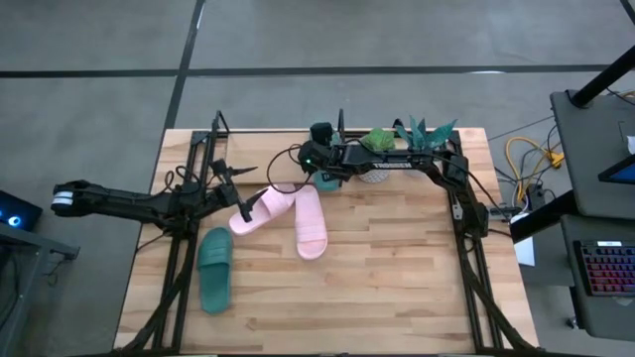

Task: Pick and place slides into the shelf
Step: Put the green slide into the shelf

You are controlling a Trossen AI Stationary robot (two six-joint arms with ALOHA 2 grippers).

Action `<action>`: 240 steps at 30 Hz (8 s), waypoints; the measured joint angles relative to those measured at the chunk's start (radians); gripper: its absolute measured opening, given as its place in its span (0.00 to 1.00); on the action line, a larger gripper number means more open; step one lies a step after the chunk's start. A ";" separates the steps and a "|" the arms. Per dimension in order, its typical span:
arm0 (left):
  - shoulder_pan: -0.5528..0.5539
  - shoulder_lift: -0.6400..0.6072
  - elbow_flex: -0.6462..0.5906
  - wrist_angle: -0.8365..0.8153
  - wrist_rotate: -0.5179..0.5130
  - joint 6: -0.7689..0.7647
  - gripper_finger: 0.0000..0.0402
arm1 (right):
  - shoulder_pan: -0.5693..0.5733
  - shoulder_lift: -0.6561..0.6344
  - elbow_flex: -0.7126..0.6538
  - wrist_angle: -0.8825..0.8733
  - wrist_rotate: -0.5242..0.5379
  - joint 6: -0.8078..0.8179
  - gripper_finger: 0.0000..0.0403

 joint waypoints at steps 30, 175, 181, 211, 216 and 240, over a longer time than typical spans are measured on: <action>0.000 0.000 0.000 -0.002 0.000 -0.002 0.76 | 0.291 -0.791 -0.467 0.245 -0.655 0.517 0.37; -0.722 1.158 1.107 -2.008 0.191 -1.753 0.00 | 0.332 -1.292 -1.306 0.964 -0.399 0.298 0.17; -0.710 1.158 1.186 -2.007 0.175 -1.652 0.00 | 0.332 -1.292 -1.306 0.964 -0.399 0.298 0.17; -0.178 1.077 1.342 -2.007 -0.582 -1.172 0.00 | 0.333 -1.292 -1.306 0.963 -0.399 0.301 0.17; 0.011 1.070 1.342 -1.915 -0.580 -1.086 0.00 | 0.333 -1.292 -1.306 0.963 -0.399 0.298 0.17; 0.315 1.095 1.183 -1.154 -0.474 -0.401 0.00 | 0.333 -1.292 -1.306 0.955 -0.399 0.282 0.17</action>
